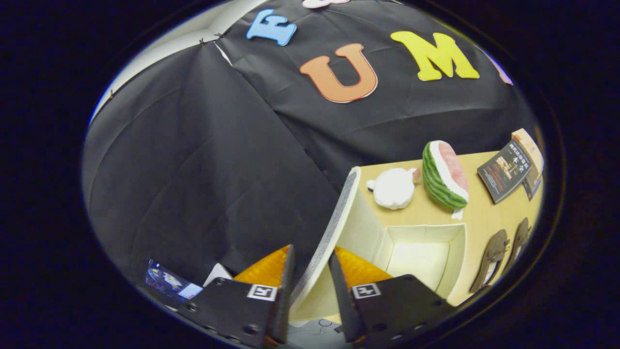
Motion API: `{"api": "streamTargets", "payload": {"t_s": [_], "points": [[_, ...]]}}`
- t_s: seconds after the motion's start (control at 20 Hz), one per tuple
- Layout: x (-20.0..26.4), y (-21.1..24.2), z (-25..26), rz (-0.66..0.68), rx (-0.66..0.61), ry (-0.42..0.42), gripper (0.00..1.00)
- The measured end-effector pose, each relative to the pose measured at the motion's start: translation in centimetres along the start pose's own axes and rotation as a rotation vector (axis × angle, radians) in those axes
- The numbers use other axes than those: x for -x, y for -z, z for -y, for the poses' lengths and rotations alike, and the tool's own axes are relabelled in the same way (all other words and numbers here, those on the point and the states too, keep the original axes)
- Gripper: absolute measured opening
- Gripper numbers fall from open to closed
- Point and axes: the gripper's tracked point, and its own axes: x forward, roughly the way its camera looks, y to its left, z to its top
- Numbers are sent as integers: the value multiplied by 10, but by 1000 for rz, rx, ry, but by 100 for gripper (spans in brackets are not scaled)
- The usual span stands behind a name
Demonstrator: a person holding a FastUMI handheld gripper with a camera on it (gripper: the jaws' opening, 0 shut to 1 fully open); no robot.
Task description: Open the storage box then place both shoes into the box .Put the left shoe in first, then the right shoe, with the right side of both shoes facing outward in a uniform manner.
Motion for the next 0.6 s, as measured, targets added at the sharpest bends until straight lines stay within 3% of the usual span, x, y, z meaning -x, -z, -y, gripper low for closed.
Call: {"api": "streamTargets", "payload": {"t_s": [0.15,0.4,0.6], "points": [[19,-4,0,20,74,-17,82],[59,2,40,22,147,16,96],[89,11,107,15,102,82,96]]}}
